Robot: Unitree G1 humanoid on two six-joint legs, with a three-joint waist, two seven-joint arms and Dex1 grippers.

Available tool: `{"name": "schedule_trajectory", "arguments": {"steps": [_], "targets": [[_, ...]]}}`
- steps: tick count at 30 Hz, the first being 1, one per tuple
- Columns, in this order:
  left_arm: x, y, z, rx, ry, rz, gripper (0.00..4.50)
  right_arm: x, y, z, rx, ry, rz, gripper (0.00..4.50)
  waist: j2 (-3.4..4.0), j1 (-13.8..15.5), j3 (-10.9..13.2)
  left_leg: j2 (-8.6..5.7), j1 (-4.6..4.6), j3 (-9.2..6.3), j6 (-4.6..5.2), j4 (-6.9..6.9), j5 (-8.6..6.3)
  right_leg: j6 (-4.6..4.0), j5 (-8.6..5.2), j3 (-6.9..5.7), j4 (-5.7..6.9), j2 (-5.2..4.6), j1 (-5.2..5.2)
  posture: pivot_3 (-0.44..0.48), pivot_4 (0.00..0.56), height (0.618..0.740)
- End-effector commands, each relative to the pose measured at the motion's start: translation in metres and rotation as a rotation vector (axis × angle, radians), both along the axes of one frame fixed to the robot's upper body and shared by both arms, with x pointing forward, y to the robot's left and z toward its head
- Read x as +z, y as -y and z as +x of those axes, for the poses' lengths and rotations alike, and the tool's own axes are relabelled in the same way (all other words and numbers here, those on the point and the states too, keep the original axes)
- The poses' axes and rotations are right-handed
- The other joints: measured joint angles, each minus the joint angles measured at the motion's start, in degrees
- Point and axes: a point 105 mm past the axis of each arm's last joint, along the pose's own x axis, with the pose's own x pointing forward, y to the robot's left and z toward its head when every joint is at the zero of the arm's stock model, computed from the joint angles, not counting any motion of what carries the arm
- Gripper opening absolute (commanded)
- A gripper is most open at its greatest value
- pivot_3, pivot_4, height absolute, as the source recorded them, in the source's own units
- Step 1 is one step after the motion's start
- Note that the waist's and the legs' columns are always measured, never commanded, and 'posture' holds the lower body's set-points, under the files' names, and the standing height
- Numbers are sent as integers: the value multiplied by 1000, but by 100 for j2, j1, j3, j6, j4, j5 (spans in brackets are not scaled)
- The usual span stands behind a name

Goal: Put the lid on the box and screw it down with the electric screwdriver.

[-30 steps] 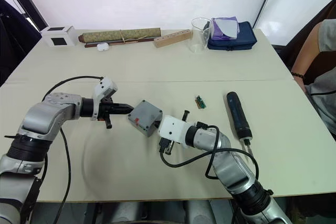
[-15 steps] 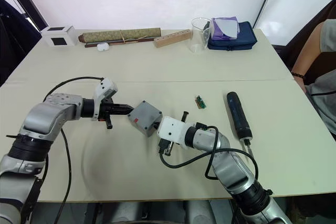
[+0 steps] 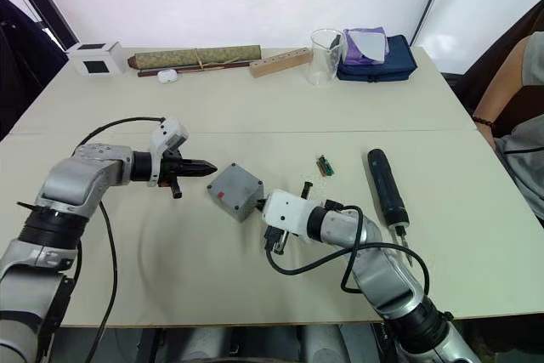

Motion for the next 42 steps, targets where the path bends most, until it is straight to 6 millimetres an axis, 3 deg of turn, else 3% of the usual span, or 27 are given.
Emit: {"name": "schedule_trajectory", "arguments": {"steps": [1, 9, 15, 24, 29, 33, 35, 38, 40, 42], "targets": [[-10, 8, -2, -30, 9, 20, 0, 6, -6, 4, 13, 21, 15, 18, 0, 1, 0, 0, 0, 0, 0, 0, 0, 0, 0, 0, 0, 0, 0, 0, 150, 740], [-30, 17, -21, -63, -52, 9, 0, 1, -8, 16, 17, 32, -15, 18, 0, 4, 0, 0, 0, 0, 0, 0, 0, 0, 0, 0, 0, -2, 0, 0, 150, 740], [-26, 27, -46, -92, -83, -29, 0, 4, -4, 23, 17, 61, -37, 18, 1, 1, 0, 1, 0, 0, 0, -1, 0, 0, 0, 1, 0, -3, 0, 0, 150, 740], [-28, 27, -49, -52, -88, -37, 0, 3, -6, 22, 40, 58, -42, 18, 1, 4, 1, 0, 0, -1, 0, 0, 0, 0, 0, 0, 0, -3, 0, 0, 150, 740], [-24, 14, -44, -13, -73, -18, 0, 6, -5, 23, 39, 65, -41, 18, 1, 1, 1, 1, 0, -1, 0, -1, 0, 0, 0, 0, 0, -2, 0, 0, 150, 740], [-3, -1, -40, 32, 12, -65, 0, 18, 6, 24, 7, 83, -27, 18, 3, -11, 2, 2, 0, -1, 0, -2, 0, -1, 0, 0, 1, -1, -2, 0, 150, 740], [38, -13, -30, 97, 331, -134, 0, 30, 20, 24, -37, 100, -16, 18, 7, 1, 4, 4, 1, -2, 0, -1, 0, -1, 0, 1, 0, -2, -2, 0, 150, 740], [58, -20, -33, 88, 245, -168, 0, 52, 40, 13, -98, 79, 63, 18, -4, 44, 10, 7, -3, -13, -1, -1, 0, -2, 1, 2, -4, -10, -2, 0, 150, 740], [88, -3, -41, -40, 194, -287, 0, 71, 51, 2, -169, 6, 226, 18, -4, 98, 12, 2, -3, -11, -1, 2, 0, -2, 1, -8, -3, -9, 4, 0, 150, 740], [105, 20, -54, -177, 206, -293, 0, 78, 65, -7, -282, -94, 391, 18, -6, 126, 11, 2, -2, -13, -1, 4, 0, -1, 1, -14, -6, -7, 12, 0, 150, 740]]}}
